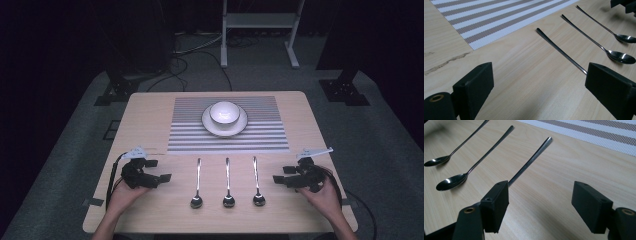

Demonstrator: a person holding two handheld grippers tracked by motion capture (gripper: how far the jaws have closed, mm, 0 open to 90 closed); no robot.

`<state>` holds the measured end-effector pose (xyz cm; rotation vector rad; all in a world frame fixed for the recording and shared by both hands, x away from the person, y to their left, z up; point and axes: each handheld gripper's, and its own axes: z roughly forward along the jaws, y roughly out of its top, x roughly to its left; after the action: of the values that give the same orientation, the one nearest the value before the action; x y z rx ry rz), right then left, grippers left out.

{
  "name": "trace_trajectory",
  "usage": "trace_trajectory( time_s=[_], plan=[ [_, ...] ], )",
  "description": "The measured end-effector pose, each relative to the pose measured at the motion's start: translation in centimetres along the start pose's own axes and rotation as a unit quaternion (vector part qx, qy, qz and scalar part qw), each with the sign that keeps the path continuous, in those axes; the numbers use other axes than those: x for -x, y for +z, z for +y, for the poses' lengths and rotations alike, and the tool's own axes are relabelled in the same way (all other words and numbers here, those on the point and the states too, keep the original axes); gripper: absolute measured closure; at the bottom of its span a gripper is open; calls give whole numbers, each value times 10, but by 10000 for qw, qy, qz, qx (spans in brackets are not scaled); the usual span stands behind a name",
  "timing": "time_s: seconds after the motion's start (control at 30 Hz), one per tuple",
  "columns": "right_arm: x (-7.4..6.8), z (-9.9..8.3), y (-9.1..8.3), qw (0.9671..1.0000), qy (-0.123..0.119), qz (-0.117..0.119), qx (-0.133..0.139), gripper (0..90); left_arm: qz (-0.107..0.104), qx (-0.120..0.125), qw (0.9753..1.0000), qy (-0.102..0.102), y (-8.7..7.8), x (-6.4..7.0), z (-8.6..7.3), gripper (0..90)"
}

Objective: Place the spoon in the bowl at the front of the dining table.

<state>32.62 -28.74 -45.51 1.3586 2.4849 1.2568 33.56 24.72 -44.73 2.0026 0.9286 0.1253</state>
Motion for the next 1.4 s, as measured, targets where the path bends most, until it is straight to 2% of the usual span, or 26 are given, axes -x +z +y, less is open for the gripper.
trace_trajectory(
  time_s=[0.23, 0.3, 0.43, 0.7, 1.0, 1.3, 1.4],
  plan=[
    [0, -1, 3, 10000, 43, 24, 6, 286, -60, -63, 9999, 73, 4, 4, 1, 72],
    [-1, 0, 3, 10000, 4, 28, -21, 286, -89, -119, 9998, 165, 7, 9, 2, 72],
    [-5, 1, 4, 10000, -43, 27, -24, 286, -153, -132, 9996, 208, 9, 14, 3, 72],
    [-5, 1, 6, 9999, -90, 3, -61, 286, -306, -226, 9984, 418, 15, 27, 7, 78],
    [-5, 1, 4, 10000, -52, 9, 14, 287, -483, -349, 9964, 606, 23, 39, 10, 109],
    [-5, 1, 6, 10000, -72, 0, -26, 287, -654, -423, 9943, 732, 30, 49, 12, 145],
    [-5, 1, 6, 10000, -79, 7, -24, 287, -734, -433, 9933, 774, 31, 52, 12, 195]
  ],
)
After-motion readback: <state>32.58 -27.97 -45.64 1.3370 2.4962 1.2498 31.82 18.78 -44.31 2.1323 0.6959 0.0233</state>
